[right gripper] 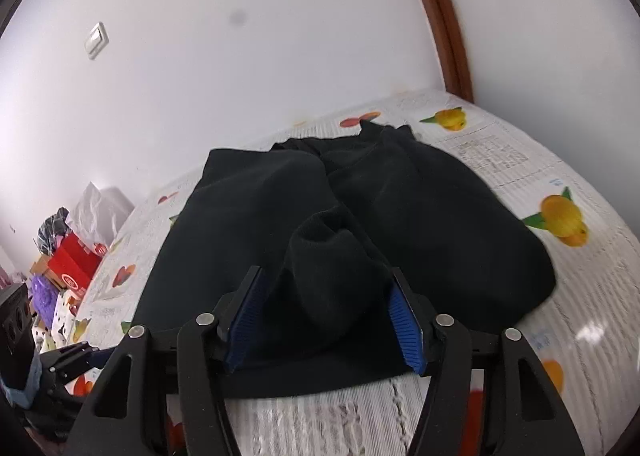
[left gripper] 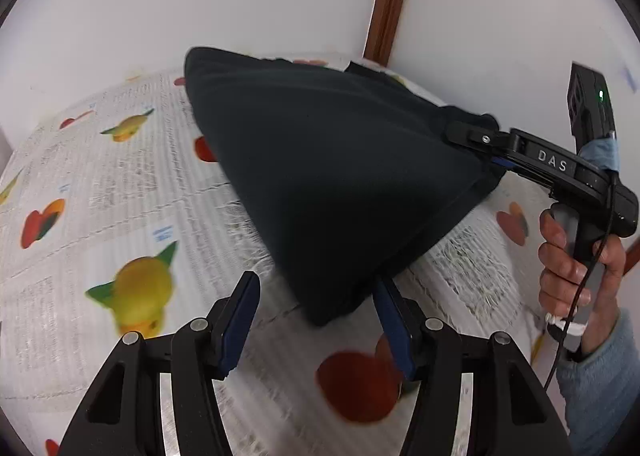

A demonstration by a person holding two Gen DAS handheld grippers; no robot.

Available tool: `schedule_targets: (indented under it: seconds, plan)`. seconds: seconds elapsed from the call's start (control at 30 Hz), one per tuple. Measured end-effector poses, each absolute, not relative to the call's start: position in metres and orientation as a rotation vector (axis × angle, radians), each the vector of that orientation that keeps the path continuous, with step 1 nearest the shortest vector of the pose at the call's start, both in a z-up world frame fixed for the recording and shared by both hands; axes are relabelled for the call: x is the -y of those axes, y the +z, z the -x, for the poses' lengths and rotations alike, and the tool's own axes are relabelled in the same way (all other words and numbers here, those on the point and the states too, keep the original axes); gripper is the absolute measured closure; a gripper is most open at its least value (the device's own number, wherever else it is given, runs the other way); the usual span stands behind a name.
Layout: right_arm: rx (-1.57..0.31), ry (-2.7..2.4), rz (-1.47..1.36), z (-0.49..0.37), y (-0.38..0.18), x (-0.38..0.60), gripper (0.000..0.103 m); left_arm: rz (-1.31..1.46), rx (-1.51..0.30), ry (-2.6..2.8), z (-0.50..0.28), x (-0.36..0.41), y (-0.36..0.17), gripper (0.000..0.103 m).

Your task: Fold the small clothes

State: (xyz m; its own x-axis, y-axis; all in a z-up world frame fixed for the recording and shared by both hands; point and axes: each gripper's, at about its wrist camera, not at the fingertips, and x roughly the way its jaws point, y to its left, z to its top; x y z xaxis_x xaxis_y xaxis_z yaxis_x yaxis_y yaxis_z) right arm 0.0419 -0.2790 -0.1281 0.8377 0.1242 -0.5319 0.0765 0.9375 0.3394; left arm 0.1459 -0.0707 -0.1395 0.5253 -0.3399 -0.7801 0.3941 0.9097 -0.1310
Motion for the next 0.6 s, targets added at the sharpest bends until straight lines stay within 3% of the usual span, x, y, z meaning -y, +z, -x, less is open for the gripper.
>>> schedule_targets:
  seconds: [0.07,0.13,0.17,0.27,0.37,0.6]
  plan:
    - [-0.605,0.015,-0.348,-0.054,-0.133,0.278,0.043,-0.072,-0.92,-0.433,-0.153,0.078,-0.146,0.047]
    - [-0.624,-0.003,-0.328,-0.063,-0.138,0.276,0.056,-0.087,-0.916,-0.399,-0.157,0.083,-0.15,0.047]
    - [-0.63,-0.008,-0.301,-0.067,-0.14,0.273,0.07,-0.081,-0.913,-0.396,-0.159,0.083,-0.151,0.048]
    - [-0.627,-0.011,-0.257,-0.072,-0.142,0.267,0.08,-0.049,-0.898,-0.381,-0.16,0.075,-0.149,0.064]
    - [-0.632,-0.004,-0.236,-0.077,-0.142,0.263,0.083,-0.03,-0.875,-0.37,-0.16,0.063,-0.146,0.075]
    - [-0.653,0.059,-0.21,-0.097,-0.14,0.223,0.084,0.027,-0.858,-0.288,-0.159,0.014,-0.139,0.08]
